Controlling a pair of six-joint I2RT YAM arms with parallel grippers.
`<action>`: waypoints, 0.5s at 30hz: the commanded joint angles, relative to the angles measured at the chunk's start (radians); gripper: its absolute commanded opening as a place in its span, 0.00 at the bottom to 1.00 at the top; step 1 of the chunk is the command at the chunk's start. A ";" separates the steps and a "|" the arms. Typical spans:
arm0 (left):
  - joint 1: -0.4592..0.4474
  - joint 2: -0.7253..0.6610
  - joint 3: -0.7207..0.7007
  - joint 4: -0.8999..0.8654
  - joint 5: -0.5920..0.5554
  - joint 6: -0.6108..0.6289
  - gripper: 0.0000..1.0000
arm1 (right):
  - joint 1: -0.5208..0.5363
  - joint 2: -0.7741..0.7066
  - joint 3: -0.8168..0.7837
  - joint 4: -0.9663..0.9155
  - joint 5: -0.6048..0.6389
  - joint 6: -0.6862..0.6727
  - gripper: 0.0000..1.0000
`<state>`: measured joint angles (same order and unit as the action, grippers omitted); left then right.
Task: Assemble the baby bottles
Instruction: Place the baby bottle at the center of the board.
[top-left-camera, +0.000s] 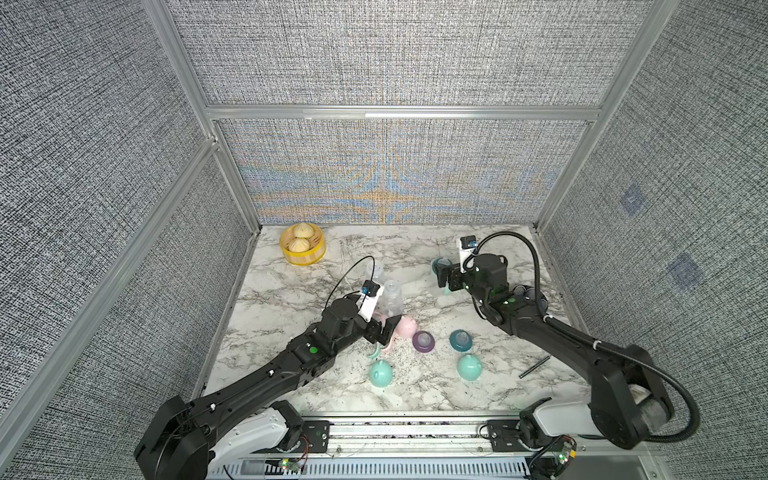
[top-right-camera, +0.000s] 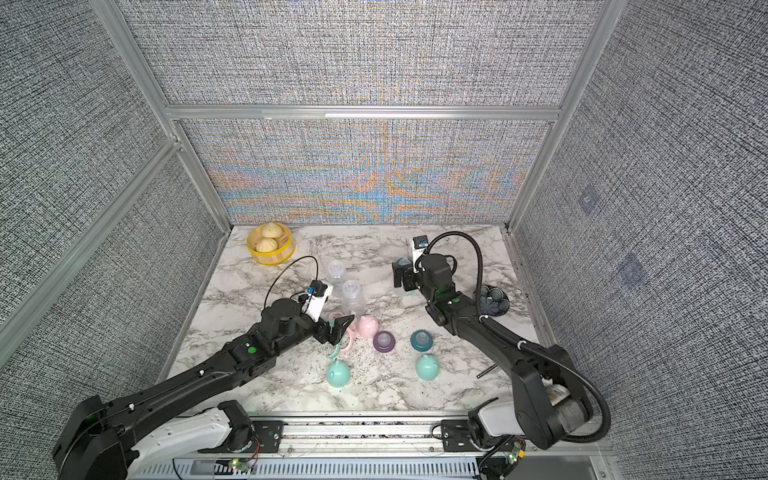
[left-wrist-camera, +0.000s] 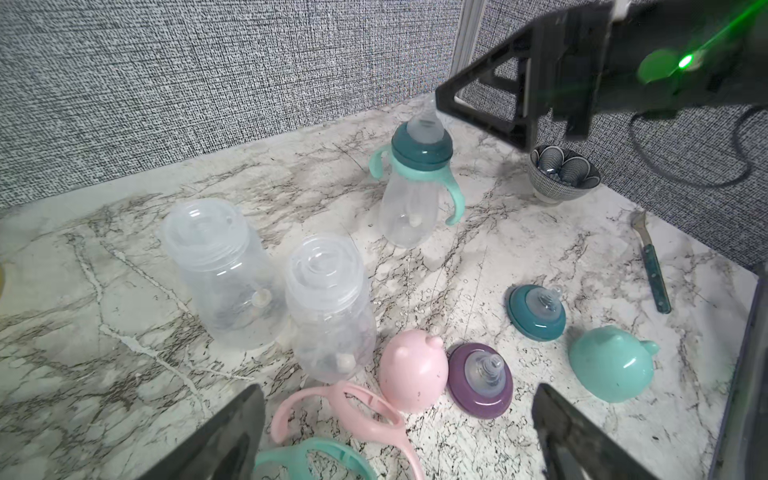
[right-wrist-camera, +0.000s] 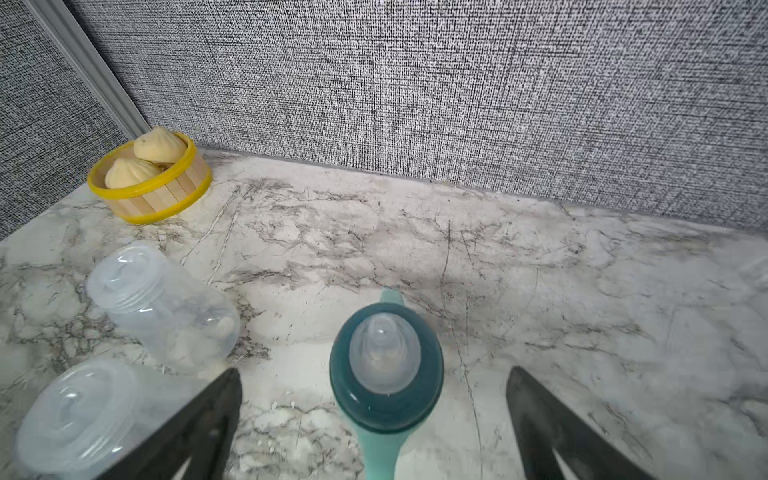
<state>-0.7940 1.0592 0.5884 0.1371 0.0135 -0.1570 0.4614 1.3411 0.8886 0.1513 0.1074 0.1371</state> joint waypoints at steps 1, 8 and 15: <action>0.011 0.023 0.019 0.051 0.068 0.013 1.00 | 0.028 -0.060 0.064 -0.416 0.038 0.084 0.99; 0.030 0.052 0.033 0.110 0.142 0.006 1.00 | 0.102 -0.153 0.161 -0.911 0.044 0.260 0.98; 0.031 0.058 0.027 0.114 0.154 0.002 1.00 | 0.168 -0.184 0.175 -1.221 0.021 0.351 0.97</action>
<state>-0.7643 1.1160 0.6167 0.2153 0.1474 -0.1543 0.6109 1.1572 1.0595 -0.8520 0.1379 0.4198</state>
